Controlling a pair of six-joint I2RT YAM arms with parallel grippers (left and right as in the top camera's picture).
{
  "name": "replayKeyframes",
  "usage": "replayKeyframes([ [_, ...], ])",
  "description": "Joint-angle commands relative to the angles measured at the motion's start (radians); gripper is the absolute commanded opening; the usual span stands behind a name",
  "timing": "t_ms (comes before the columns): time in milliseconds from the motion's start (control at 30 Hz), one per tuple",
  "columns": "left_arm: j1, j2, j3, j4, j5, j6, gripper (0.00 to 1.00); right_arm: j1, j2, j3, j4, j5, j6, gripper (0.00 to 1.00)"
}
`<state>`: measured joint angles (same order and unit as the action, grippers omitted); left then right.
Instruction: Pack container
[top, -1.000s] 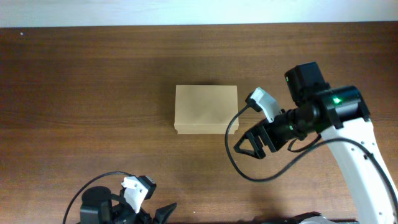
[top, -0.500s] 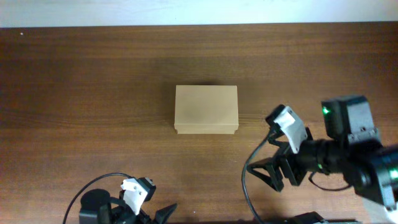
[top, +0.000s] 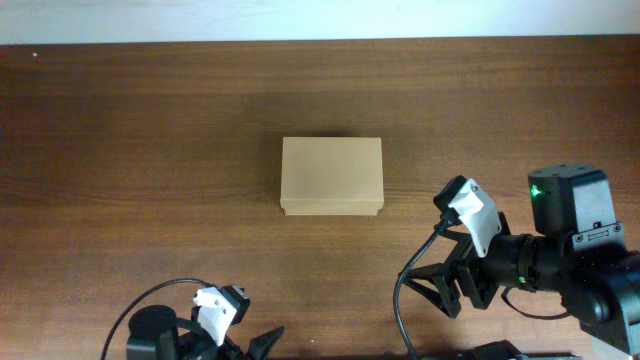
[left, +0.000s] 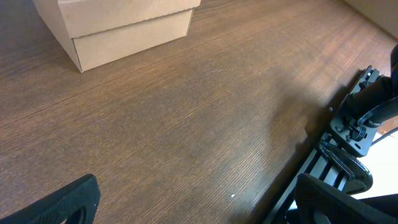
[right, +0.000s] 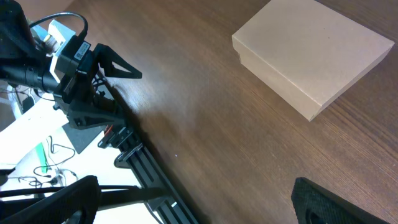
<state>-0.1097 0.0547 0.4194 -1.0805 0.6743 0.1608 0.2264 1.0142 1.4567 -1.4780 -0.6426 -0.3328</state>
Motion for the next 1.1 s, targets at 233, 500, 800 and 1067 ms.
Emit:
replayKeyframes([
  [233, 0.006, -0.011, -0.006, 0.248, -0.074, 0.01, 0.99, 0.003, -0.004, 0.012, 0.0, 0.005, 0.001, 0.99],
  [500, 0.006, -0.011, -0.007, 0.257, -0.389, 0.01, 0.99, 0.003, -0.071, 0.012, 0.0, 0.005, 0.001, 0.99],
  [800, 0.006, -0.011, -0.017, 0.25, -0.542, 0.01, 0.99, 0.003, -0.188, 0.012, 0.0, 0.005, 0.001, 0.99],
  [1067, 0.006, -0.011, -0.017, 0.227, -0.541, 0.01, 0.99, 0.003, -0.195, 0.012, 0.0, 0.005, 0.001, 0.99],
])
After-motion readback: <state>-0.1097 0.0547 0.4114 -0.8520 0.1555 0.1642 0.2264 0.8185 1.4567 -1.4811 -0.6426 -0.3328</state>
